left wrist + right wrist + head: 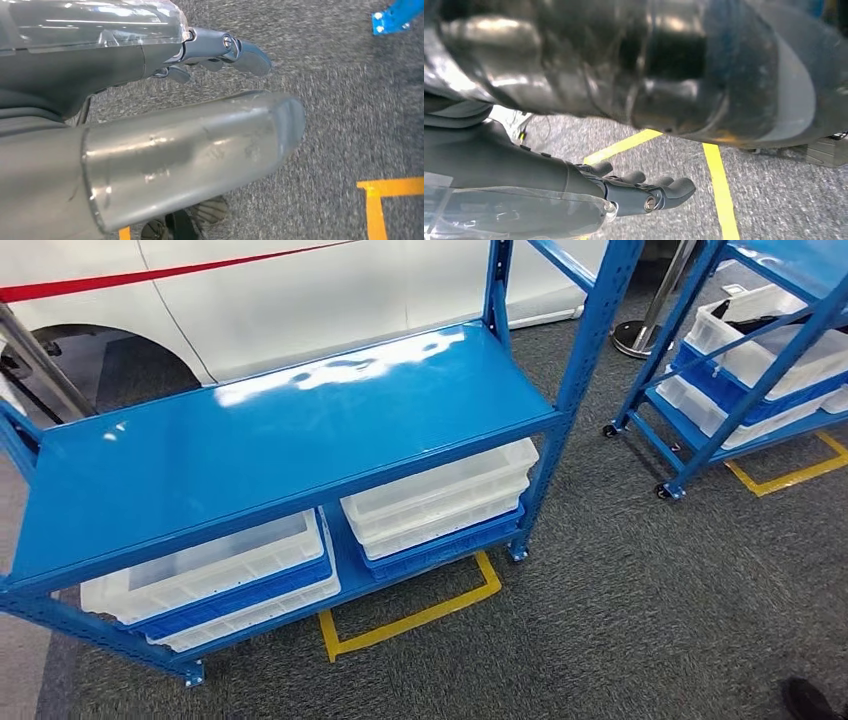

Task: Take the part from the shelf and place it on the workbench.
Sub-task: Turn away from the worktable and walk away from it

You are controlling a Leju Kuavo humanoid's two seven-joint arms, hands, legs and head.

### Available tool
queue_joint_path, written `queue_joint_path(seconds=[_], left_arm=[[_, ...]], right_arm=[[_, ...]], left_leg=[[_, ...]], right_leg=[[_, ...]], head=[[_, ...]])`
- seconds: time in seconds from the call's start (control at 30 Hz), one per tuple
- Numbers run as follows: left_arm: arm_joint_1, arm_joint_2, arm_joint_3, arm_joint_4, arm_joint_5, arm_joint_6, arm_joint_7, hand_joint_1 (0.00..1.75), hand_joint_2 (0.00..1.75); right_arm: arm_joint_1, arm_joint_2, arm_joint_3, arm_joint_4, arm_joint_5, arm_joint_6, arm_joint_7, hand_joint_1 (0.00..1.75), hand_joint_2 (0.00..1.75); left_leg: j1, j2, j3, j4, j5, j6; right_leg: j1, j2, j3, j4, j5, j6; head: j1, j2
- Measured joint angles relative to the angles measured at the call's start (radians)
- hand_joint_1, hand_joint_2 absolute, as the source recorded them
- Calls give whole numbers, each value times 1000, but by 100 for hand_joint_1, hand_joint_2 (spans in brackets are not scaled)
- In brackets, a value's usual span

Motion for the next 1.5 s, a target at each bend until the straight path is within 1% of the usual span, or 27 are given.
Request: queue_joint_path(seconds=[0.07,0.17,0.23,0.3,0.33,0.37,0.4,0.43,0.5,0.57,0.63,0.67,0.73,0.8,0.83,0.87,0.9,0.93,0.97,1.03,1.1,1.2,1.27,1.37,1.4,1.43,1.5], left_arm=[[-3,2,0,0,0,1,0,0,0],[2,3,-1,1,0,2,0,0,0],[4,3,-2,2,-2,2,0,0,0],[0,2,-4,4,-6,0,0,0,0],[-2,2,-6,4,-8,0,0,0,0],[-2,2,-7,5,-9,-1,0,0,0],[-2,2,-8,5,-9,-1,0,0,0],[-1,2,-9,6,-10,-1,0,0,0],[-1,2,-12,6,-10,-1,0,0,0],[-1,2,-16,6,-12,-1,-1,0,0],[2,2,-19,6,-15,-2,-2,0,0],[5,1,-20,7,-16,-2,-3,0,0],[4,0,-20,7,-17,-3,-4,0,0],[0,0,-21,8,-17,-7,-11,0,0],[-1,0,-22,8,-18,-12,-15,0,0],[0,0,-23,8,-18,-17,-20,0,0],[2,0,-24,8,-19,-23,-24,0,0],[4,0,-24,8,-20,-27,-27,0,0],[6,0,-24,8,-20,-30,-29,0,0],[5,0,-24,8,-21,-33,-33,0,0],[5,0,-25,8,-22,-34,-33,0,0],[9,0,-25,8,-23,-36,-34,0,0],[11,-2,-26,8,-26,-36,-35,0,0],[11,-3,-29,8,-30,-36,-35,0,0],[12,-4,-31,8,-31,-36,-35,0,0],[13,-4,-32,8,-33,-34,-34,0,0],[15,-7,-34,8,-34,-25,-30,0,0]], right_arm=[[0,1,0,0,0,0,0,0,0],[-3,2,0,0,0,-1,1,0,0],[-5,1,0,0,1,-3,2,0,0],[-3,1,0,0,1,-3,3,0,0],[-2,1,0,0,1,-3,3,0,0],[-1,1,-1,0,1,-4,3,0,0],[-1,1,-1,0,1,-4,3,0,0],[-1,0,-1,0,1,-4,4,0,0],[-1,0,-1,0,1,-4,6,0,0],[-1,0,-2,0,-1,-9,8,0,0],[-4,0,-7,0,-6,-17,6,0,0],[-5,1,-9,0,-9,-20,3,0,0],[-4,2,-15,0,-12,-23,0,0,0],[0,2,-19,0,-12,-25,-4,0,0],[1,2,-22,0,-12,-27,-6,0,0],[2,2,-24,0,-12,-28,-7,0,0],[2,2,-25,0,-12,-29,-8,0,0],[2,2,-25,0,-11,-30,-8,0,0],[2,2,-25,0,-11,-30,-8,0,0],[0,2,-25,0,-11,-30,-9,0,0],[-1,3,-25,0,-11,-30,-9,0,0],[-2,2,-26,0,-11,-30,-8,0,0],[-3,2,-26,0,-10,-30,-7,0,0],[-3,2,-29,0,-10,-28,-4,0,0],[-2,2,-31,0,-10,-27,-3,0,0],[0,2,-32,0,-8,-26,-1,0,0],[3,1,-33,0,-6,-24,1,0,0]], left_leg=[[-9,22,25,-57,11,12],[-10,-3,27,-69,19,25],[-4,-21,33,-83,31,36],[-2,-39,30,-86,37,43],[-2,-50,27,-85,38,45],[-2,-63,27,-84,39,45],[-2,-76,27,-83,38,45],[-1,-90,27,-80,38,43],[-1,-115,24,-71,34,37],[-1,-134,15,-62,32,25],[2,-148,7,-61,34,10],[3,-145,5,-60,33,4],[5,-108,-14,-19,4,-6],[6,-65,-64,91,-60,-12],[7,-58,-93,154,-87,-15],[8,-54,-111,196,-98,-18],[8,-52,-112,204,-91,-19],[8,-50,-93,173,-67,-18],[8,-48,-59,113,-34,-15],[4,-46,9,-16,6,-5],[-2,-45,32,-67,5,8],[0,-47,46,-79,5,28],[2,-47,62,-85,4,40],[0,-46,74,-85,-8,45],[-1,-46,81,-84,-13,45],[-2,-47,91,-84,-19,44],[-2,-49,113,-84,-34,39]], right_leg=[[4,-19,3,1,-2,8],[5,-34,7,2,-8,23],[6,5,-15,51,-46,35],[2,62,-73,171,-108,40],[-1,75,-101,228,-126,41],[-3,81,-117,258,-126,42],[-6,84,-115,251,-106,43],[-9,88,-97,208,-71,43],[-16,123,-43,82,-6,41],[-18,160,-18,16,13,38],[-16,160,-18,11,12,30],[-17,153,-16,6,15,23],[-20,136,-13,-3,21,8],[-17,117,-13,-5,22,-1],[-15,108,-14,-4,20,-3],[-14,100,-14,-4,18,-3],[-13,94,-14,-4,16,-3],[-13,90,-12,-3,13,-1],[-13,87,-9,-3,11,2],[-10,82,-3,-3,7,10],[-8,79,3,-6,5,22],[-10,80,5,14,10,41],[-11,82,-27,78,-22,46],[-12,85,-133,246,-89,52],[-12,85,-156,270,-87,53],[-12,85,-162,258,-64,52],[-10,85,-130,146,23,43]], head=[[0,0],[1,0],[2,0],[4,0],[3,0],[3,0],[3,0],[3,0],[3,0],[3,0],[2,0],[3,0],[2,0],[1,0],[1,0],[1,0],[1,0],[1,0],[1,0],[1,0],[1,0],[1,0],[2,0],[2,0],[2,0],[2,0],[2,0]])
